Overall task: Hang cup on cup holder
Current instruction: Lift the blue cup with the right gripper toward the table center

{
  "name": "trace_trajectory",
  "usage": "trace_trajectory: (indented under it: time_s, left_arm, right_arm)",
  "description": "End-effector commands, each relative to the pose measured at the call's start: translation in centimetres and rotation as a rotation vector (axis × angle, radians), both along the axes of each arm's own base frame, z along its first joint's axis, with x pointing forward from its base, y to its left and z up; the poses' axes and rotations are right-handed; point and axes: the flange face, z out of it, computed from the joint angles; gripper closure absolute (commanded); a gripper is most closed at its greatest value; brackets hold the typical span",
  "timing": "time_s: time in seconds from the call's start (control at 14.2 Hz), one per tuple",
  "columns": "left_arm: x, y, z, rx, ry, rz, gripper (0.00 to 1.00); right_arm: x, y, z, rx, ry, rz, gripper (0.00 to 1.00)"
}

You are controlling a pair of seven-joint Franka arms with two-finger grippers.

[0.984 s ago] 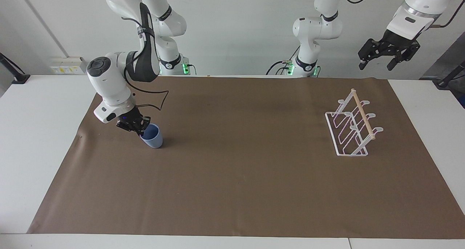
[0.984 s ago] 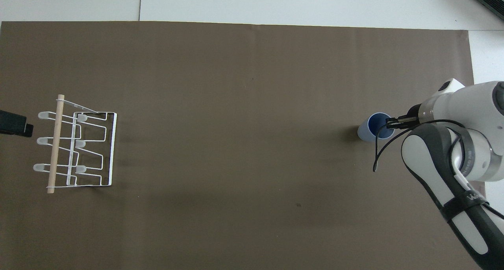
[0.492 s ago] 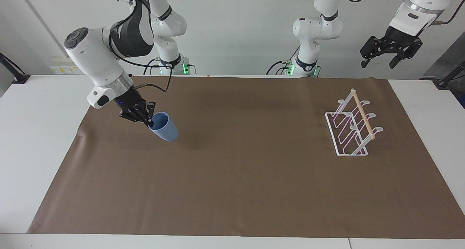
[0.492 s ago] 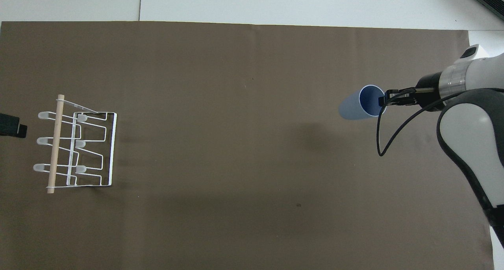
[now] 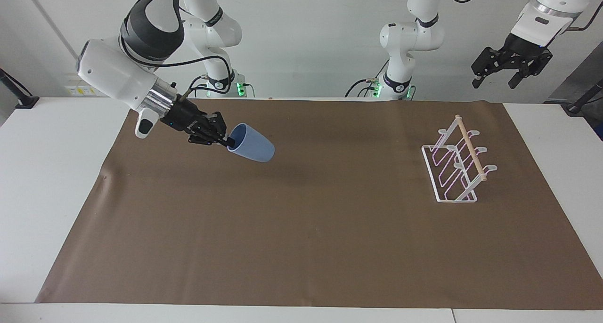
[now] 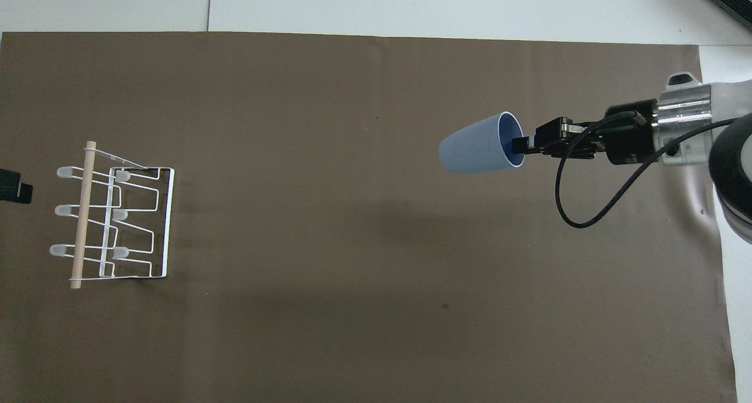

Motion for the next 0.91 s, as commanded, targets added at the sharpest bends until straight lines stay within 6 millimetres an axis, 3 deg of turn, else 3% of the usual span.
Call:
trace_trajectory:
  time_s: [0.0, 0.14, 0.35, 0.63, 0.84]
  left_arm:
    - [-0.4, -1.0, -0.4, -0.027, -0.034, -0.019, 0.00]
    - [-0.5, -1.7, -0.6, -0.042, -0.033, -0.103, 0.00]
    - [-0.6, -2.7, -0.5, -0.113, -0.047, -0.278, 0.00]
    - [-0.7, -4.2, -0.1, -0.198, -0.082, -0.511, 0.00]
    - [-0.9, -6.9, 0.4, -0.192, -0.118, -0.707, 0.00]
  right_arm:
    - [-1.0, 2.1, 1.0, 0.231, 0.035, 0.014, 1.00]
    - [-2.0, 3.1, 1.2, 0.376, 0.061, -0.022, 1.00]
    - [-3.6, 7.8, 0.9, 0.520, 0.110, -0.018, 1.00]
    - [-4.5, 12.2, 0.1, 0.605, 0.151, -0.043, 1.00]
    - [-5.4, 15.1, -0.7, 0.640, 0.173, -0.072, 1.00]
